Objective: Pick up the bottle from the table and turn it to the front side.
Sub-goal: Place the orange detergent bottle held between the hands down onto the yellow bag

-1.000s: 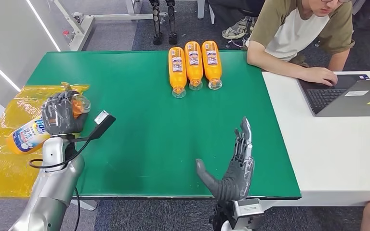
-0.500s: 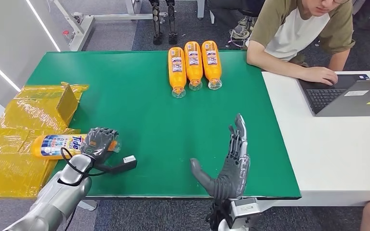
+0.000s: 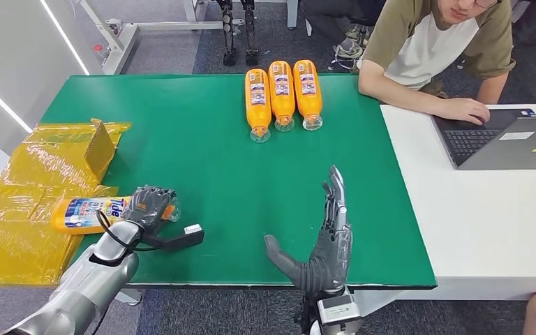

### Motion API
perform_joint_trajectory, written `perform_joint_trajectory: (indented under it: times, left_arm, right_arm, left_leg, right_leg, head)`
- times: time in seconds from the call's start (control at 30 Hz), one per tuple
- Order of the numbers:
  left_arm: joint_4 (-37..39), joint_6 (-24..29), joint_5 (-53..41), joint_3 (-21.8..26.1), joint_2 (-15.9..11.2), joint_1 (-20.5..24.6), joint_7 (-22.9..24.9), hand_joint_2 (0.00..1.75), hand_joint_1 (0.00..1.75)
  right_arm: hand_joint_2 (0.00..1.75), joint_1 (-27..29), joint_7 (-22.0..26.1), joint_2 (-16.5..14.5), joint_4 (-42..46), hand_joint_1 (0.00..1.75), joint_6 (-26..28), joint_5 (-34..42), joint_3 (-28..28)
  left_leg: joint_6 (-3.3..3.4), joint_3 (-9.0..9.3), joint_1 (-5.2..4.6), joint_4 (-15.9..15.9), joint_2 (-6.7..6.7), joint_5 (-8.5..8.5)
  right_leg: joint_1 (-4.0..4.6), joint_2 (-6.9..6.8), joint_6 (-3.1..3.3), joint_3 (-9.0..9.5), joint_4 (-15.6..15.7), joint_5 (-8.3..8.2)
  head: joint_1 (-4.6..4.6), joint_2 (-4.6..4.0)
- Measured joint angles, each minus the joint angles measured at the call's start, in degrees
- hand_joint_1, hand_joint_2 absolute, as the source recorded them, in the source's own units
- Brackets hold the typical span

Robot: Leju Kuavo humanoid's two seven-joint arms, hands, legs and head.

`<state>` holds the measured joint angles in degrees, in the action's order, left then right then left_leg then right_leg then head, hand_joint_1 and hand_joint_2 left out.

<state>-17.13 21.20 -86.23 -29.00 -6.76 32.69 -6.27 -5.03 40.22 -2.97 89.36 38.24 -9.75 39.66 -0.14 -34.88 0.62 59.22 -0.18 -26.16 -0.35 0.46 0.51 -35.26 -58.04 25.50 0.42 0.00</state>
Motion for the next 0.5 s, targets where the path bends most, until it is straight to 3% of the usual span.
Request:
perform_joint_trajectory:
  times: [0.03, 0.07, 0.17, 0.2, 0.33, 0.5]
  left_arm:
    - [0.01, -0.01, 0.00, 0.00, 0.02, 0.01, -0.01, 1.75, 1.75]
    - [0.01, -0.01, 0.00, 0.00, 0.03, 0.01, -0.01, 1.75, 1.56]
    - [0.02, -0.13, 0.51, 0.00, 0.07, 0.05, -0.12, 1.75, 0.25]
    - [0.03, -0.18, 1.20, 0.03, 0.09, 0.05, -0.40, 1.75, 0.00]
    - [0.08, -1.99, 6.95, 1.59, 0.49, 0.16, -3.48, 1.75, 0.00]
    - [0.08, -13.09, 14.70, 6.81, 0.90, 1.55, -9.37, 1.75, 0.00]
  right_arm:
    - [1.75, 0.00, 0.00, 0.00, -0.02, 0.00, 0.00, 0.00, 0.01]
    - [1.75, 0.00, 0.00, 0.00, -0.03, 0.00, 0.00, 0.00, 0.01]
    - [1.75, 0.00, 0.00, 0.00, -0.04, 0.00, -0.01, 0.00, 0.01]
    - [1.75, -0.01, 0.00, 0.00, -0.04, 0.00, -0.01, 0.01, 0.01]
    - [1.75, -0.19, 0.00, 0.00, -0.32, 0.00, -0.29, 0.52, 0.01]
    - [1.75, -0.96, -0.02, 0.00, -1.24, 0.00, -1.03, 1.56, 0.00]
  left_leg:
    - [0.00, 0.00, 0.00, 0.00, 0.00, 0.00]
    - [0.00, 0.00, 0.00, 0.00, -0.01, 0.00]
    - [0.00, 0.00, 0.00, 0.00, -0.02, 0.00]
    - [0.00, 0.00, 0.00, 0.00, -0.01, 0.00]
    - [0.00, -0.01, 0.01, 0.00, -0.01, 0.00]
    - [0.00, 0.04, 0.00, 0.00, -0.04, 0.00]
  right_leg:
    - [0.00, 0.00, 0.00, 0.00, 0.00, 0.00]
    - [0.00, 0.00, 0.00, 0.00, 0.00, 0.00]
    - [0.00, -0.01, 0.00, 0.00, 0.00, 0.00]
    - [0.00, -0.01, 0.00, -0.01, 0.00, 0.00]
    - [0.00, -0.01, 0.00, -0.01, 0.00, 0.00]
    - [0.00, -0.05, 0.00, 0.05, -0.01, 0.00]
  head:
    - [0.00, 0.00]
    - [0.00, -0.01]
    - [0.00, -0.01]
    - [-0.01, -0.01]
    - [0.01, 0.00]
    - [0.00, 0.00]
